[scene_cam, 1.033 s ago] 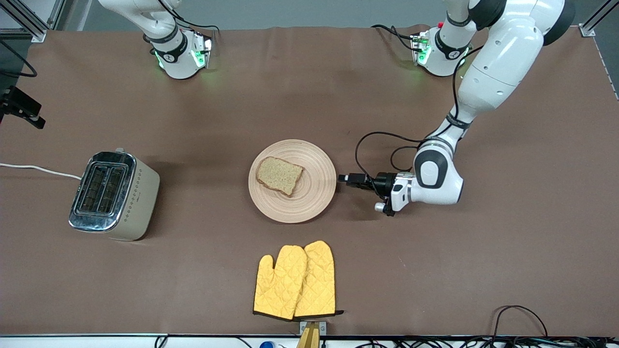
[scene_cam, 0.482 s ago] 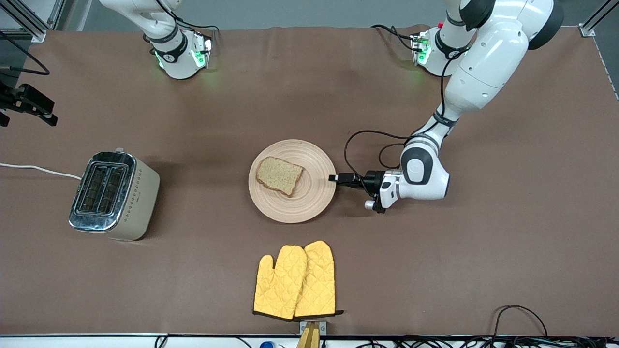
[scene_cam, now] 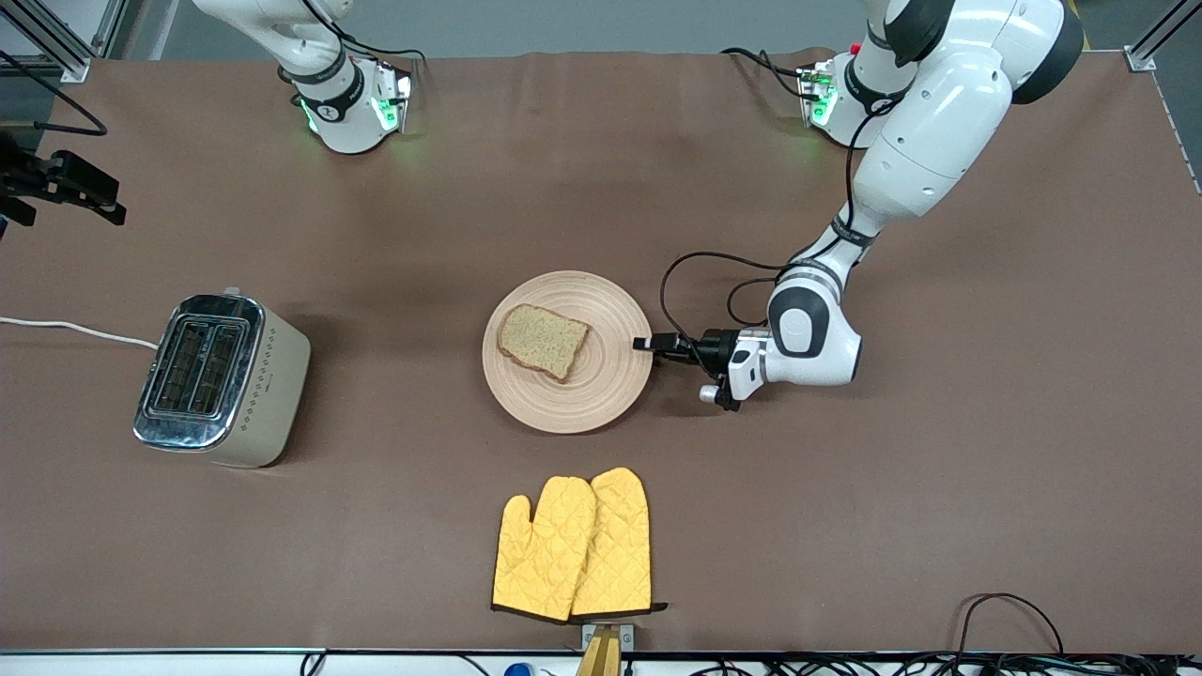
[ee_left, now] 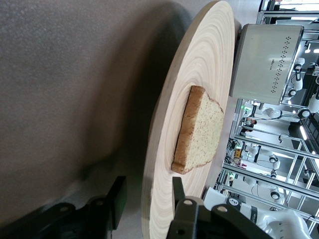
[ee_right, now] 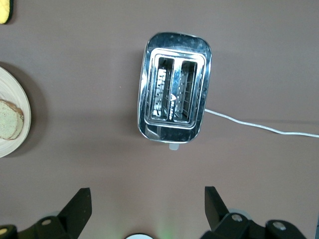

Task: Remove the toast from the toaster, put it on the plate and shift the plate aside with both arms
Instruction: 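Grip the plate rim with the left gripper, then slide the plate with the left gripper away from the toaster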

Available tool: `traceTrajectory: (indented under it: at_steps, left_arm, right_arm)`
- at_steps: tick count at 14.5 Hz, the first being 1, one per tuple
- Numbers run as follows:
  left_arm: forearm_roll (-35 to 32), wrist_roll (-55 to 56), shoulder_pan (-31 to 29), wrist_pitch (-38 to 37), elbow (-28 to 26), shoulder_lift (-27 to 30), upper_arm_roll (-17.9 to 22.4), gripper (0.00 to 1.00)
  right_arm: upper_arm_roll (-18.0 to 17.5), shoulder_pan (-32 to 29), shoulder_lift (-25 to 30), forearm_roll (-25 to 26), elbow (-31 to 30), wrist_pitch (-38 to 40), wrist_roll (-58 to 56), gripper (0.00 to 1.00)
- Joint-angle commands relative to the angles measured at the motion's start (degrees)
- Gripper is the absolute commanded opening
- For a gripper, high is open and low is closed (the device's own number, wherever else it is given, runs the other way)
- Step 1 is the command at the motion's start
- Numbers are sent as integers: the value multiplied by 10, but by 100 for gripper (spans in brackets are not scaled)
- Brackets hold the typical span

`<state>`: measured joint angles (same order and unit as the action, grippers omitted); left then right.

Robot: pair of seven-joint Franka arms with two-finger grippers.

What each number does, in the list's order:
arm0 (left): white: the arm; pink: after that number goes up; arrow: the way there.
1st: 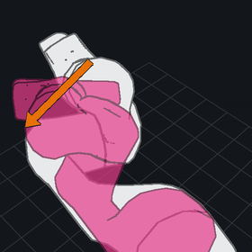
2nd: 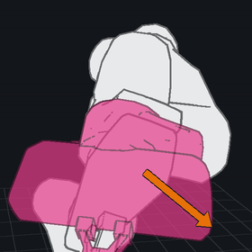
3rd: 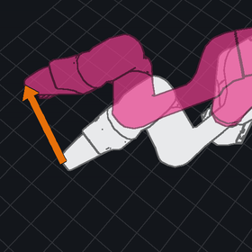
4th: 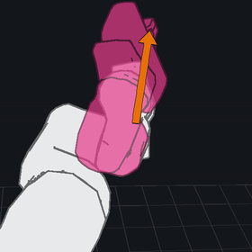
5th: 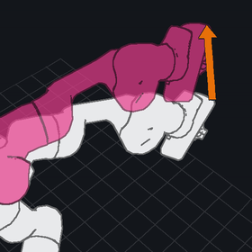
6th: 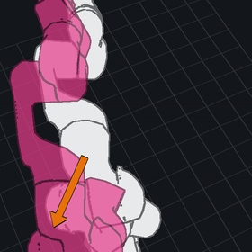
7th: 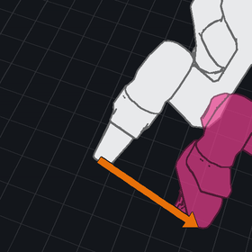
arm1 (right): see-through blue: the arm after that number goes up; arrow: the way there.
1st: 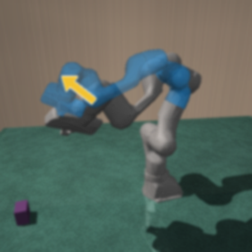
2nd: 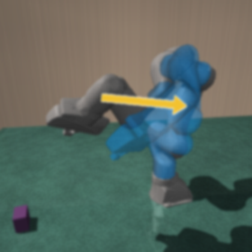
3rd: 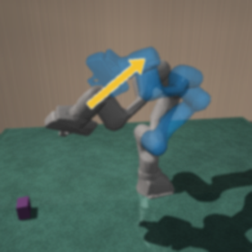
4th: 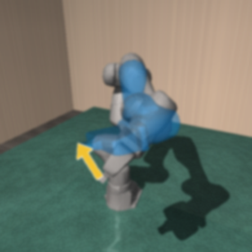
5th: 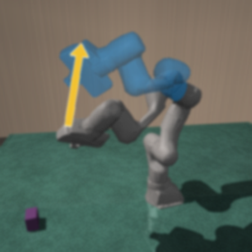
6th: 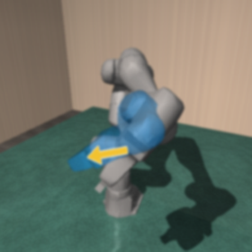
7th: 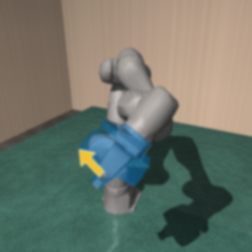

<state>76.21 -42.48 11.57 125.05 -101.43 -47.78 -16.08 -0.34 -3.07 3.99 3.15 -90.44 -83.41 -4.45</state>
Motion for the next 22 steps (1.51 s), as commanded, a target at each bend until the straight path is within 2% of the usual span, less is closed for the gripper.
traceTrajectory:
  at_steps: [1,3,4,8,11,13,18,22]
  left_arm:
    - [13,-12,2,5,6,-3,0,21]
    - [12,-12,2,5,5,-1,0,5]
    - [12,-12,1,5,5,-1,0,1]
    - [5,-10,-11,2,6,12,1,0]
    - [-2,-6,-35,-2,3,43,6,0]
    - [-40,1,-65,-14,2,63,6,0]
    - [-176,99,-155,-99,8,125,5,0]
    - [-202,80,-251,-170,32,119,5,0]
  right_arm:
    - [-6,-12,-1,-7,9,11,5,100]
    - [-6,-13,-1,-15,8,10,44,100]
    - [-6,-12,-1,-18,8,10,51,100]
    - [-5,-21,-2,-51,8,8,59,100]
    - [-5,-22,-2,-53,8,11,55,100]
    - [-6,-21,-2,-52,9,11,54,100]
    - [-8,-19,-1,-51,9,11,51,100]
    - [-10,-15,-1,-33,9,10,50,100]
